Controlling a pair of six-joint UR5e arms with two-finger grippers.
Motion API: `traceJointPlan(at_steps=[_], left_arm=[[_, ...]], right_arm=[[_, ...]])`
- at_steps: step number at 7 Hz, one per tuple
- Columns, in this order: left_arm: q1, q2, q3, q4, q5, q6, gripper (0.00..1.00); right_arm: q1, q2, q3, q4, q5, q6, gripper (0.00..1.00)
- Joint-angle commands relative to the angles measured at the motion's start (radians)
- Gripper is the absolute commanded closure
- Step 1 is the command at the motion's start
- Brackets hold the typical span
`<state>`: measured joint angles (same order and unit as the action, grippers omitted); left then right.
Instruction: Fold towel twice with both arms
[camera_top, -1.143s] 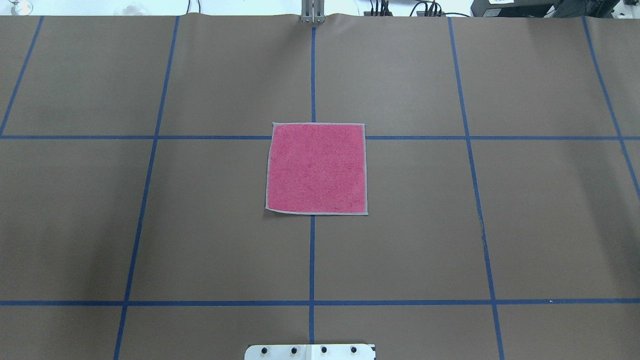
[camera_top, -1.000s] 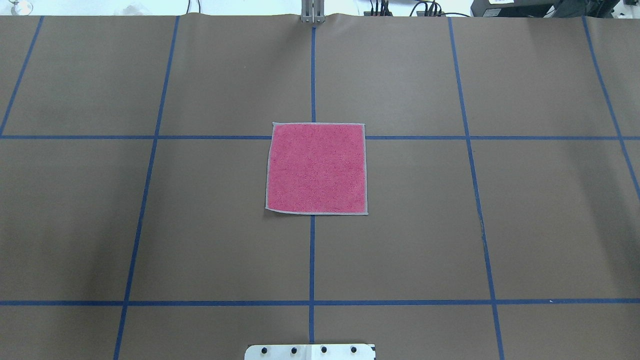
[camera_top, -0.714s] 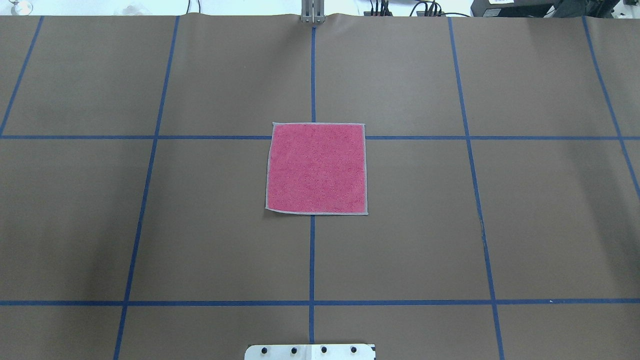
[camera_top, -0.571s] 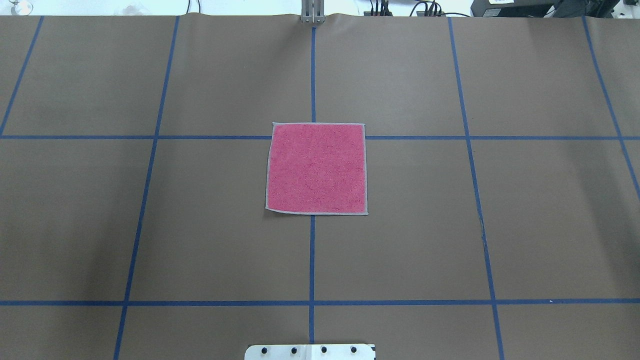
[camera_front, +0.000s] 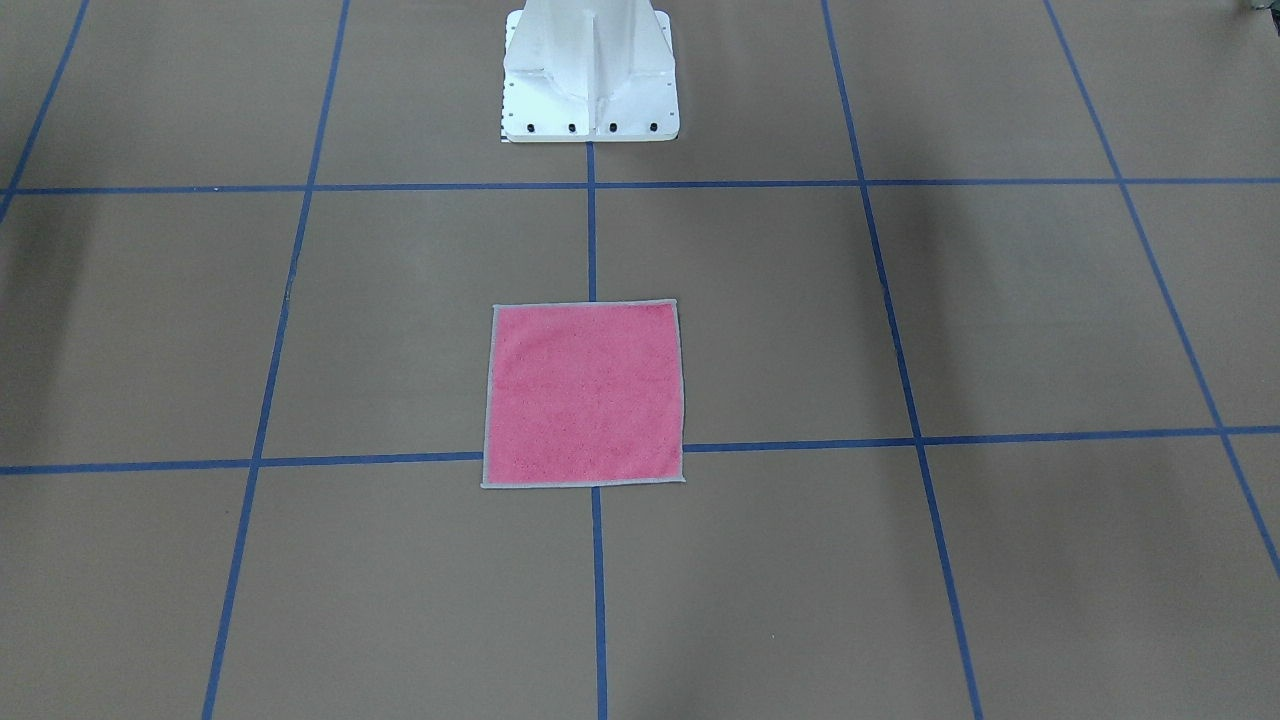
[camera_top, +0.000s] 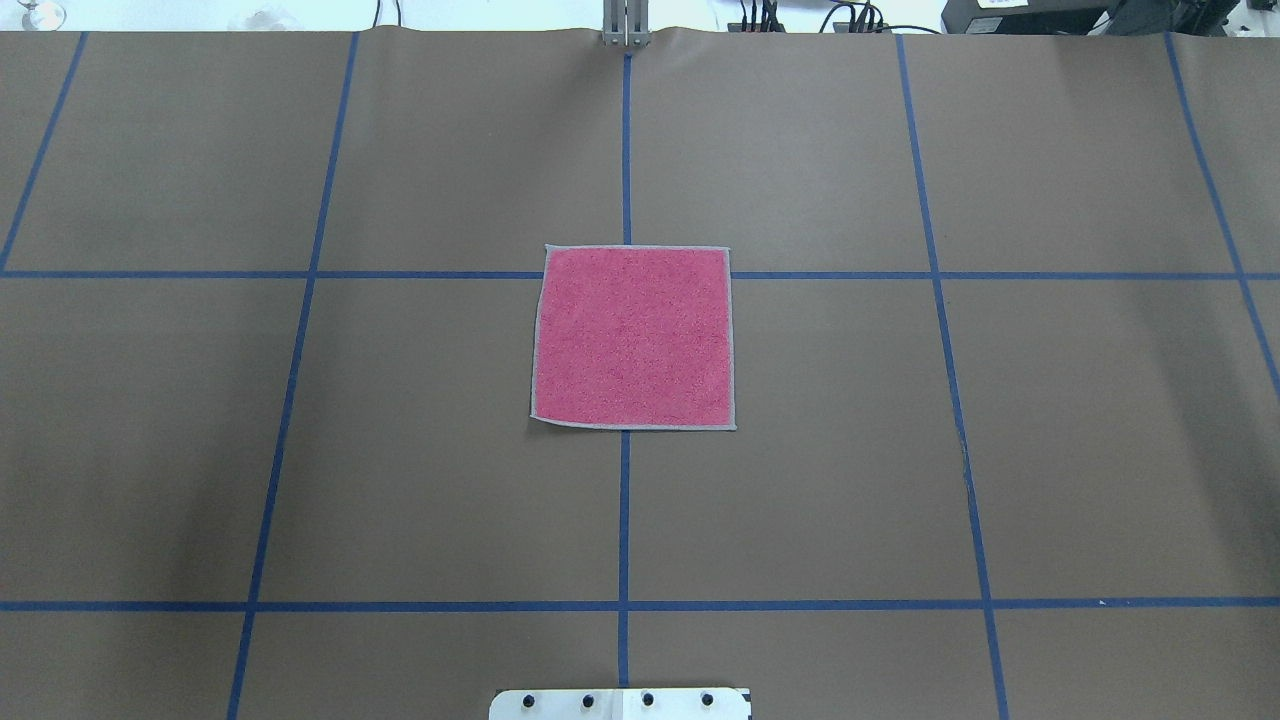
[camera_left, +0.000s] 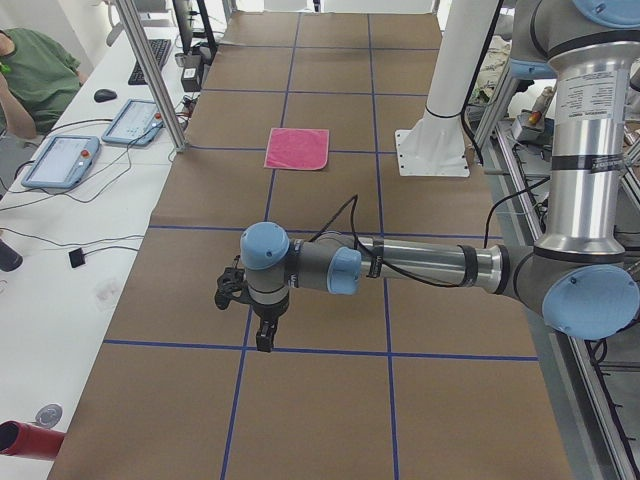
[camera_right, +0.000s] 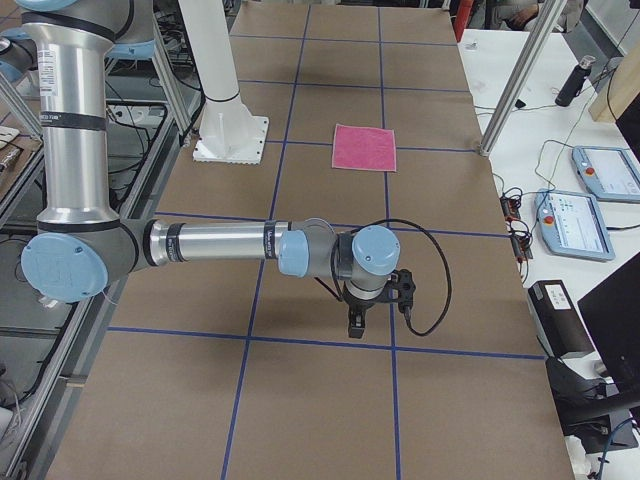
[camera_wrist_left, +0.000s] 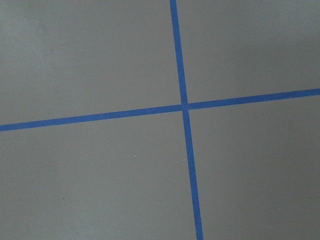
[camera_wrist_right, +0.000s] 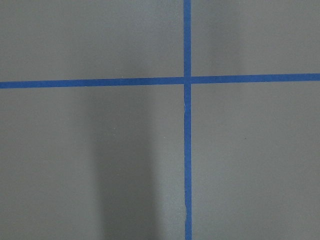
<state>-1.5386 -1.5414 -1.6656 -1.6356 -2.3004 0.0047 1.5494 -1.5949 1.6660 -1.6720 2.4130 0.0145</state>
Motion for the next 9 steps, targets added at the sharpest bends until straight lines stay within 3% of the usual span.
traceJointPlan(at_steps=[1, 3, 5, 6, 8, 9], left_arm=[[0.002, -0.009, -0.002, 0.0, 0.001, 0.0, 0.0], [0.002, -0.022, -0.005, 0.0, 0.001, 0.0, 0.0], [0.003, -0.13, 0.007, 0.002, 0.001, -0.003, 0.0], [0.014, -0.194, 0.001, 0.002, -0.004, -0.006, 0.0], [0.172, -0.305, -0.022, -0.013, 0.002, -0.268, 0.0], [0.213, -0.309, -0.063, -0.015, -0.002, -0.384, 0.0]], right_arm=[[0.0, 0.007, 0.004, 0.0, 0.0, 0.001, 0.0], [0.001, 0.039, 0.021, -0.003, 0.011, 0.013, 0.0], [-0.014, 0.152, -0.006, -0.008, 0.003, 0.094, 0.0], [-0.041, 0.238, -0.065, -0.008, 0.002, 0.123, 0.0], [-0.153, 0.352, -0.075, -0.006, -0.002, 0.18, 0.0], [-0.172, 0.399, -0.06, -0.002, -0.02, 0.197, 0.0]])
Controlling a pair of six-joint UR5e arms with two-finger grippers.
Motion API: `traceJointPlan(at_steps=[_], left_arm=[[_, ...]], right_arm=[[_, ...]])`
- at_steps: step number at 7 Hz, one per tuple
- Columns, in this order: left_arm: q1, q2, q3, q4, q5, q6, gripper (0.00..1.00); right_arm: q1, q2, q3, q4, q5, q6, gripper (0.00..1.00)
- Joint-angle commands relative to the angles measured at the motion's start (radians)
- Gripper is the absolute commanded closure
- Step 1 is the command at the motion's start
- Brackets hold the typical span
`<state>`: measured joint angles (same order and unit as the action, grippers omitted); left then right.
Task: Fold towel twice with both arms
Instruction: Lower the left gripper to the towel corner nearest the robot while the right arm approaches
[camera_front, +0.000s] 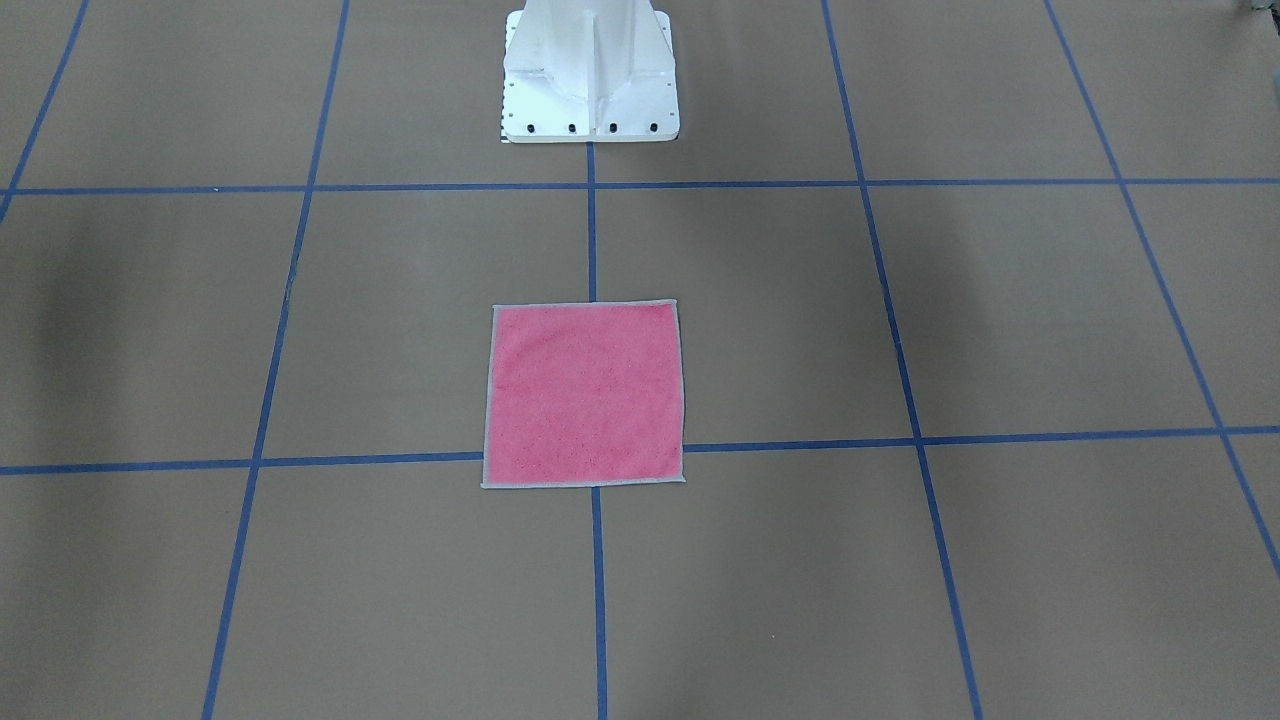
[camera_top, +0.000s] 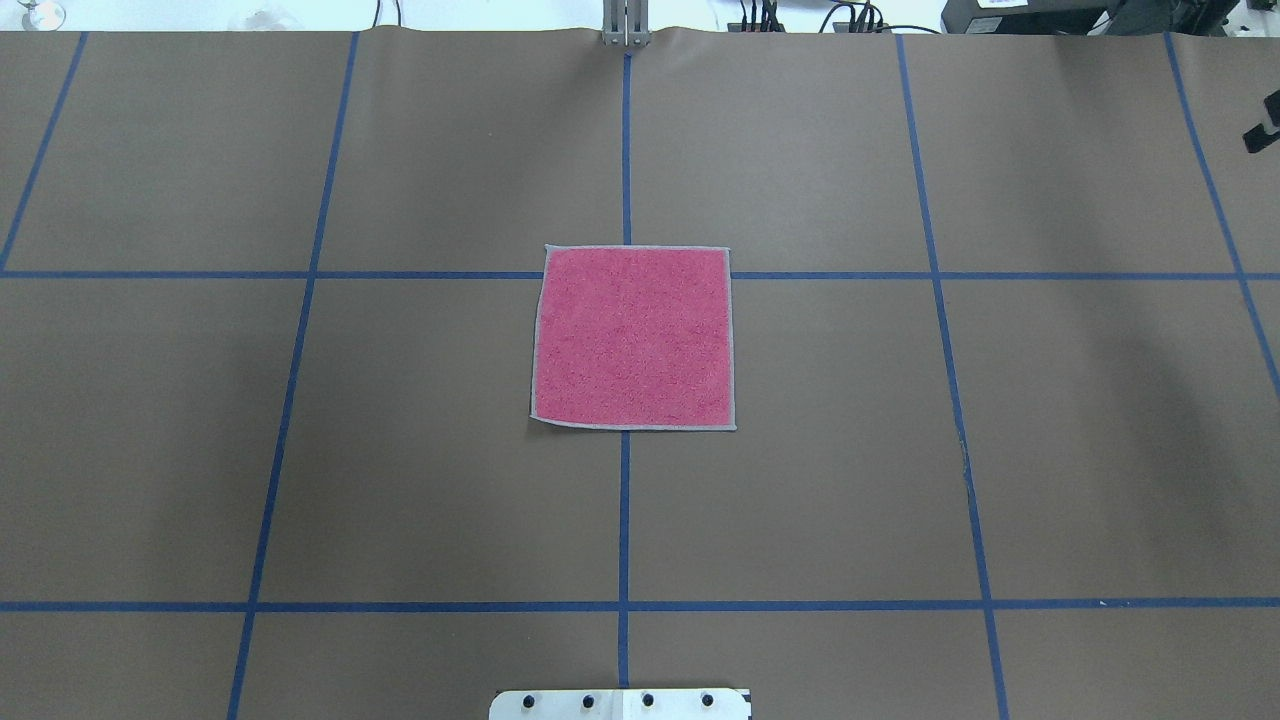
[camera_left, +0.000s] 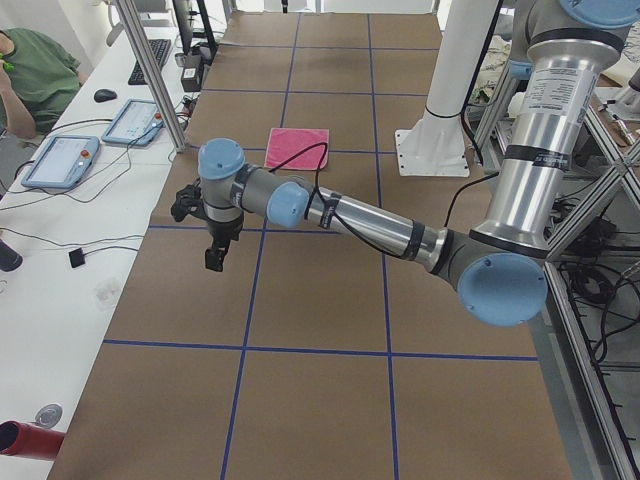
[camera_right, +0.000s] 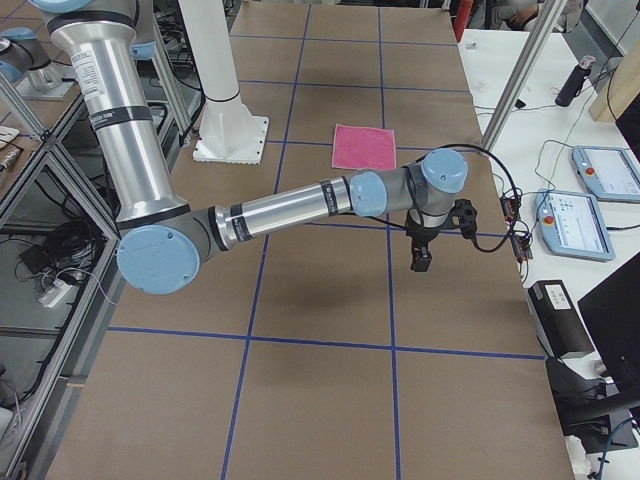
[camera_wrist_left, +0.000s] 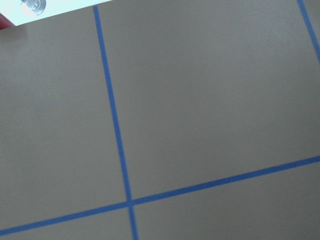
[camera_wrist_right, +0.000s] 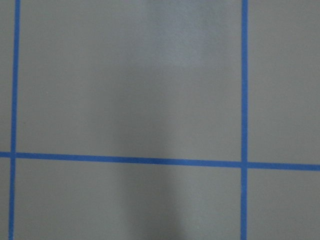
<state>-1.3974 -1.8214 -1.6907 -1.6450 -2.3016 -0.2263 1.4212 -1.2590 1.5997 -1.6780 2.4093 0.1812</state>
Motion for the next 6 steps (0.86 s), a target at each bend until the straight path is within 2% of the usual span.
traceJointPlan(at_steps=[1, 2, 3, 4, 6], left_arm=[[0.16, -0.048, -0.076, -0.004, -0.005, -0.27, 0.0], [0.241, -0.103, -0.09, -0.01, -0.004, -0.454, 0.0], [0.315, -0.14, -0.086, -0.015, -0.004, -0.585, 0.0], [0.41, -0.154, -0.08, -0.063, 0.005, -0.705, 0.0], [0.564, -0.19, -0.073, -0.216, 0.12, -1.077, 0.0]], right_arm=[[-0.057, 0.07, 0.003, 0.004, -0.006, 0.076, 0.0], [-0.086, 0.066, -0.01, 0.029, -0.012, 0.125, 0.0], [-0.108, 0.052, -0.074, 0.196, -0.004, 0.135, 0.0], [-0.154, 0.026, -0.081, 0.298, -0.004, 0.232, 0.0], [-0.223, 0.044, -0.064, 0.313, -0.004, 0.345, 0.0]])
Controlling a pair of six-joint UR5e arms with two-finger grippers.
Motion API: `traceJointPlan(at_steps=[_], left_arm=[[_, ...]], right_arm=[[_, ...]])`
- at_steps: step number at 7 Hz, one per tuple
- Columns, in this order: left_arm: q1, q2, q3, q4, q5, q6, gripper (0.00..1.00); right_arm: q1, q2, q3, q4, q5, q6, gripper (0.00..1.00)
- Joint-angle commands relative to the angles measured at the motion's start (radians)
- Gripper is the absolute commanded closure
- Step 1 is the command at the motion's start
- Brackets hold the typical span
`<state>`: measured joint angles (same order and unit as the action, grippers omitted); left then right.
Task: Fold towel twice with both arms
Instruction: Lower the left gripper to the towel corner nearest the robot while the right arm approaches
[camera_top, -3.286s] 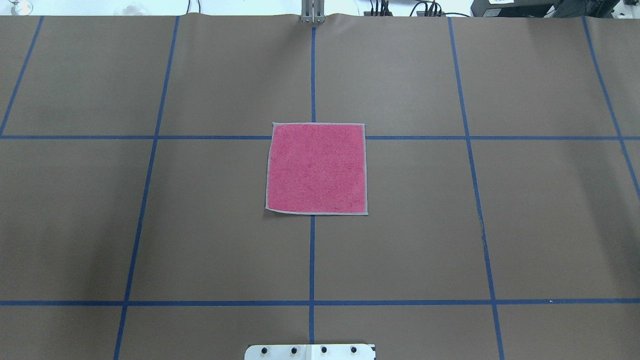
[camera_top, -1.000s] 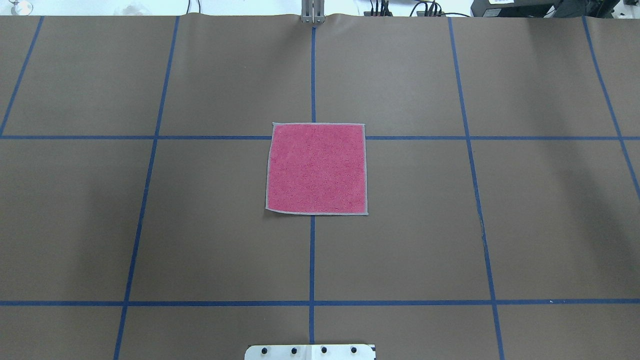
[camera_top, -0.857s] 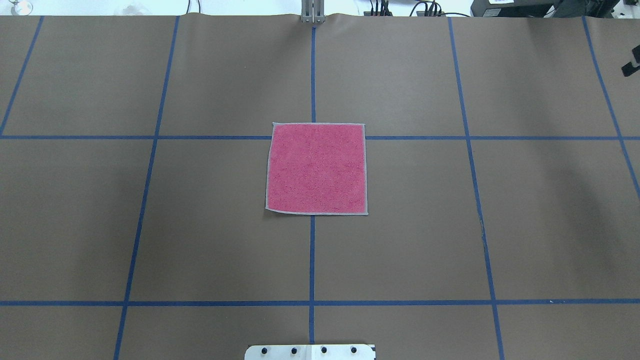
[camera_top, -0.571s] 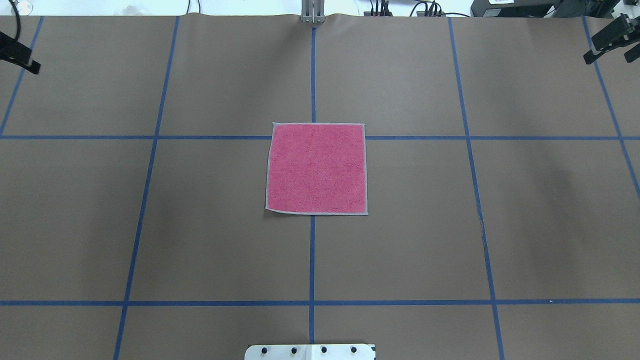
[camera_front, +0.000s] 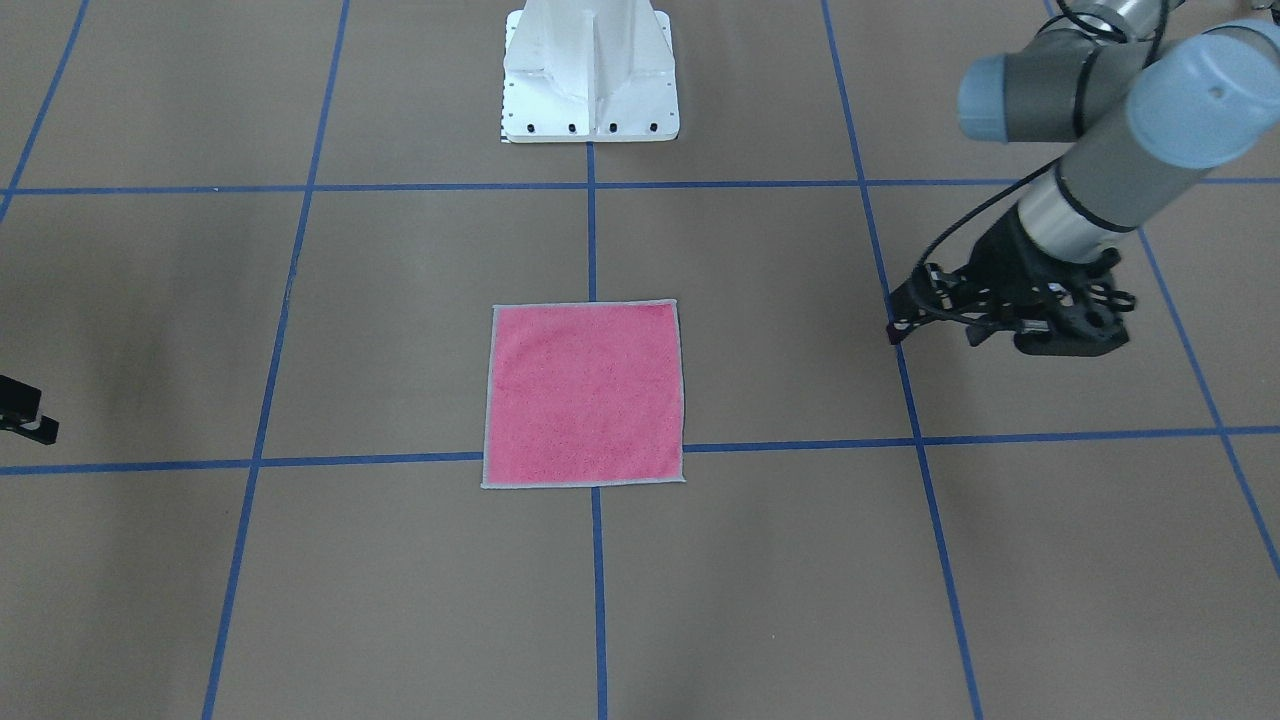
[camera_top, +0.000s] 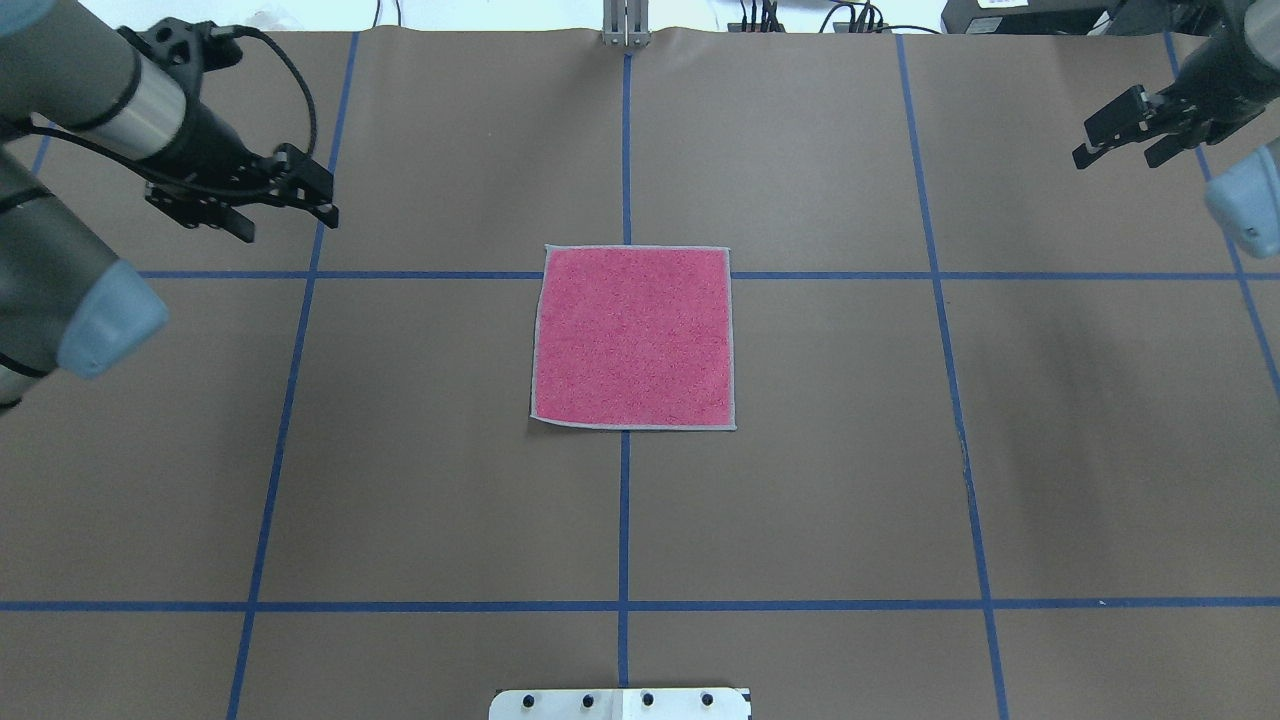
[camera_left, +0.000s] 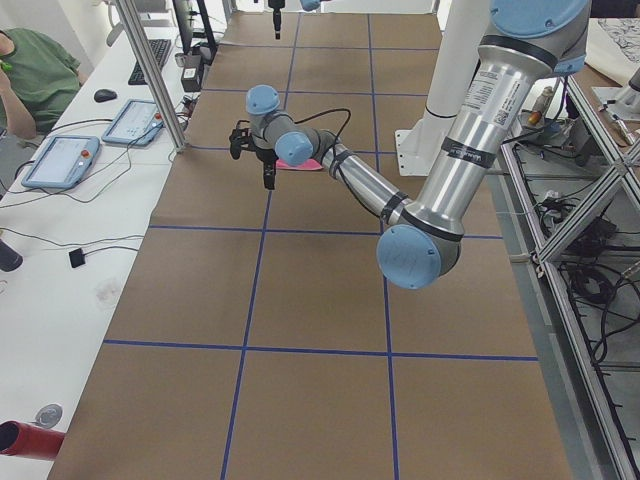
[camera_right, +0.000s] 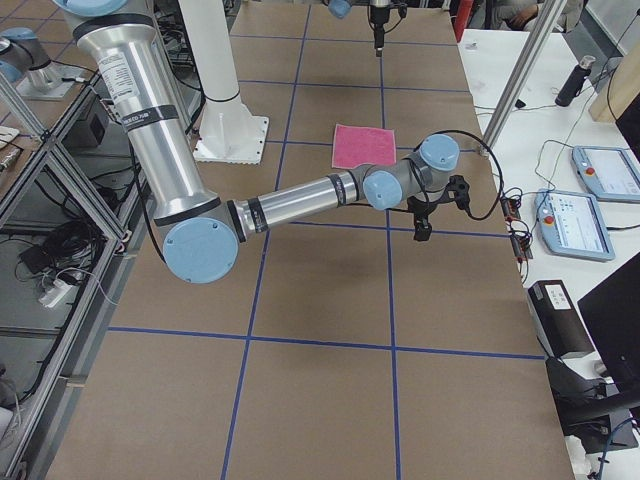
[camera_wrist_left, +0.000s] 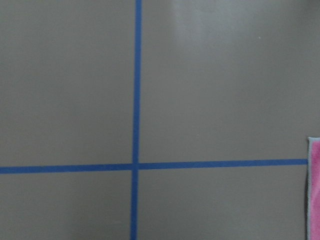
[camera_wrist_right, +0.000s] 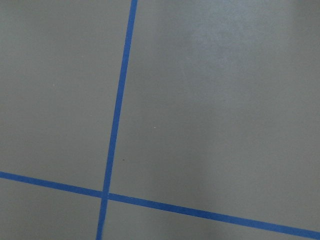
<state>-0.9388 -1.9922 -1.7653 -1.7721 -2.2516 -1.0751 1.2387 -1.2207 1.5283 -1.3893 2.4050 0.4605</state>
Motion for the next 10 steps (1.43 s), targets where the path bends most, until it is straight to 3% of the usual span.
traceJointPlan(at_steps=[1, 3, 7, 10], left_arm=[[0.171, -0.029, 0.006, -0.183, 0.119, -0.399, 0.0], [0.347, -0.095, 0.042, -0.233, 0.304, -0.593, 0.0], [0.422, -0.138, 0.182, -0.301, 0.353, -0.617, 0.01], [0.431, -0.138, 0.205, -0.319, 0.353, -0.612, 0.06]], right_arm=[[-0.054, 0.029, 0.007, 0.024, -0.006, 0.085, 0.0], [-0.071, 0.035, 0.021, 0.026, -0.006, 0.194, 0.01], [-0.1, 0.04, 0.065, 0.029, -0.001, 0.245, 0.01], [-0.105, 0.047, 0.062, 0.029, 0.0, 0.245, 0.01]])
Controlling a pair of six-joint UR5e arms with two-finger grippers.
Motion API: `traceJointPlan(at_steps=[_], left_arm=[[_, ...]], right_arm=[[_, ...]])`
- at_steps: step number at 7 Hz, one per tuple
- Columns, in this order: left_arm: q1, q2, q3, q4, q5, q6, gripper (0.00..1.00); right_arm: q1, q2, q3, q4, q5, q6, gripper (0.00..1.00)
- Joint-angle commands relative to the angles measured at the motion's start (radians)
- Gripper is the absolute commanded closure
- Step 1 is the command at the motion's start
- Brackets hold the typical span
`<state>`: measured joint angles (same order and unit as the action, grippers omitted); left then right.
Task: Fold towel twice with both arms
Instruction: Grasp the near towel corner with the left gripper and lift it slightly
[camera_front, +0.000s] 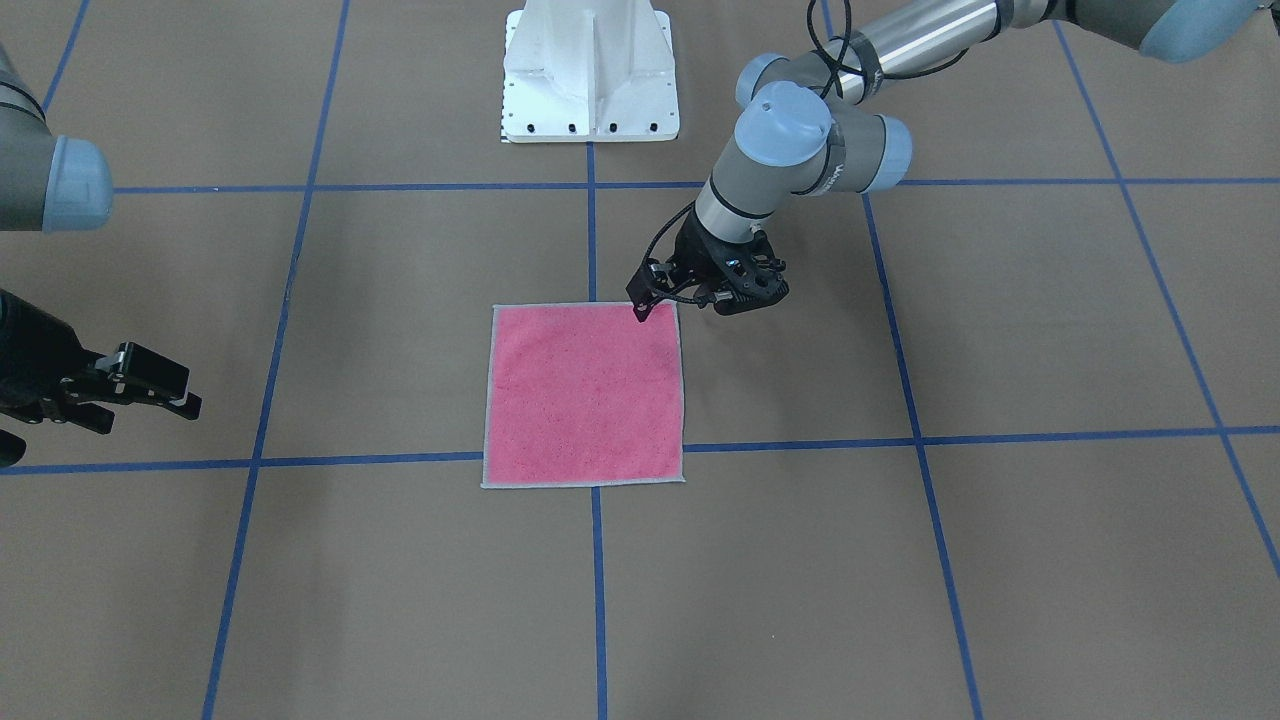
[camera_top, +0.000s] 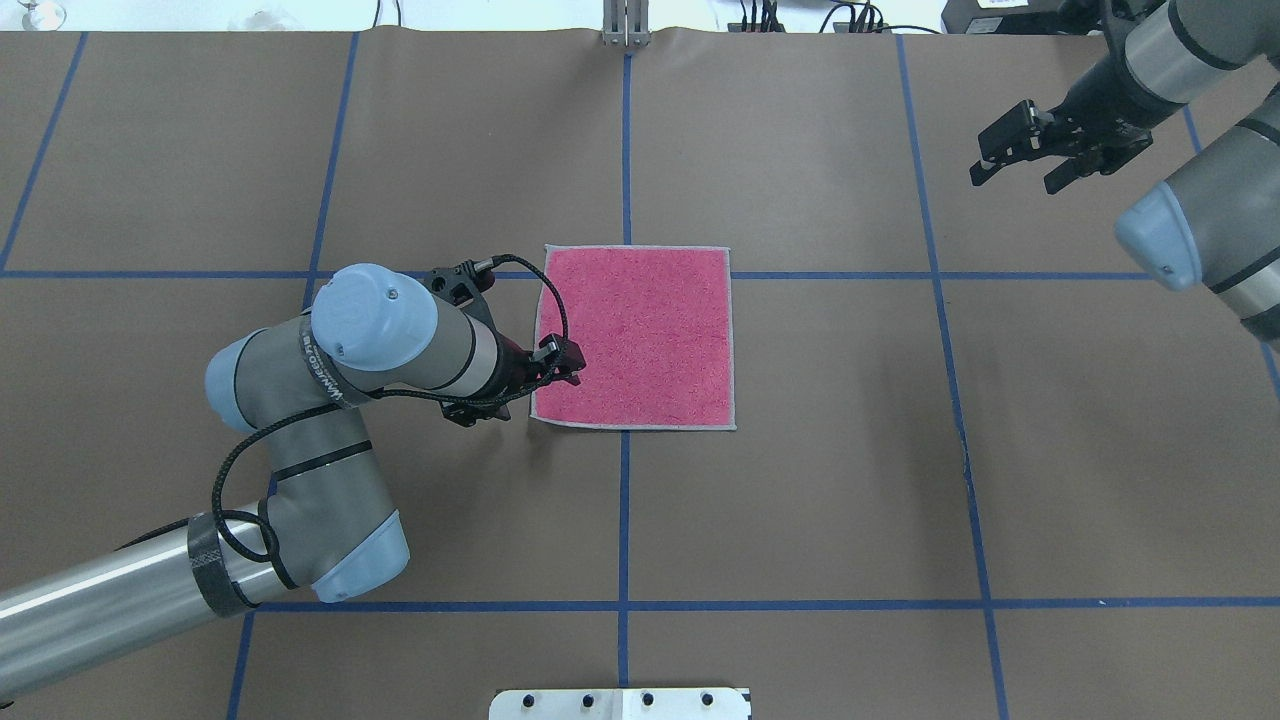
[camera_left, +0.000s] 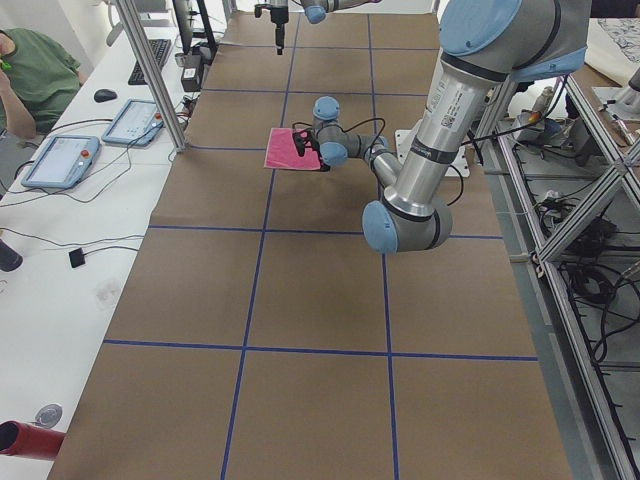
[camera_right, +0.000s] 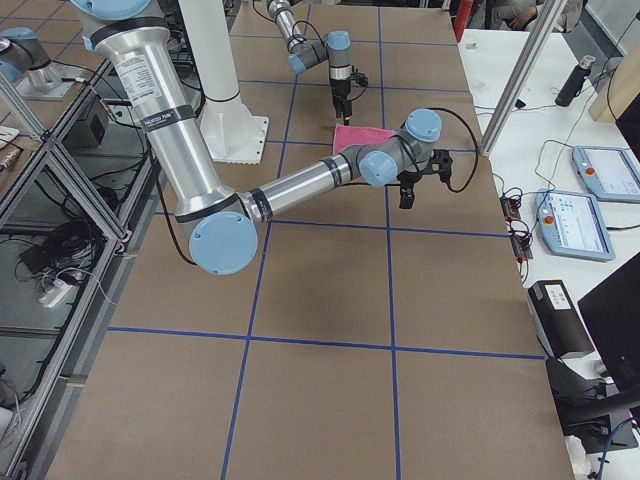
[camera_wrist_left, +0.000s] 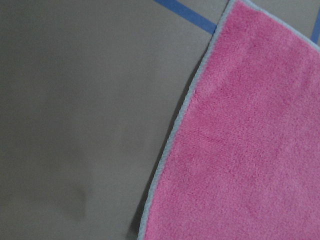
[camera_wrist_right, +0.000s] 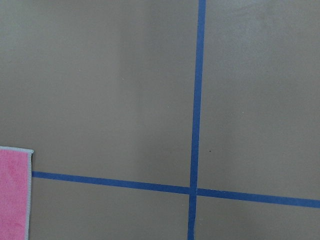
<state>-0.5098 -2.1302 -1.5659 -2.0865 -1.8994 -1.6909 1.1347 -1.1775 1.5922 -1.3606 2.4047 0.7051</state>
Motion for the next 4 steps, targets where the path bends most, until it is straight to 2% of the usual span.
traceJointPlan(at_steps=[1, 3, 4], left_arm=[[0.005, -0.001, 0.006, -0.003, 0.0, 0.005, 0.09], [0.011, -0.001, 0.007, -0.003, 0.0, 0.004, 0.14], [0.013, -0.002, 0.009, -0.003, 0.0, -0.003, 0.23]], right_arm=[[-0.001, 0.006, -0.005, -0.002, 0.001, 0.001, 0.01], [-0.001, 0.007, -0.006, -0.002, 0.001, 0.001, 0.01], [-0.001, 0.007, -0.006, -0.002, -0.001, 0.001, 0.01]])
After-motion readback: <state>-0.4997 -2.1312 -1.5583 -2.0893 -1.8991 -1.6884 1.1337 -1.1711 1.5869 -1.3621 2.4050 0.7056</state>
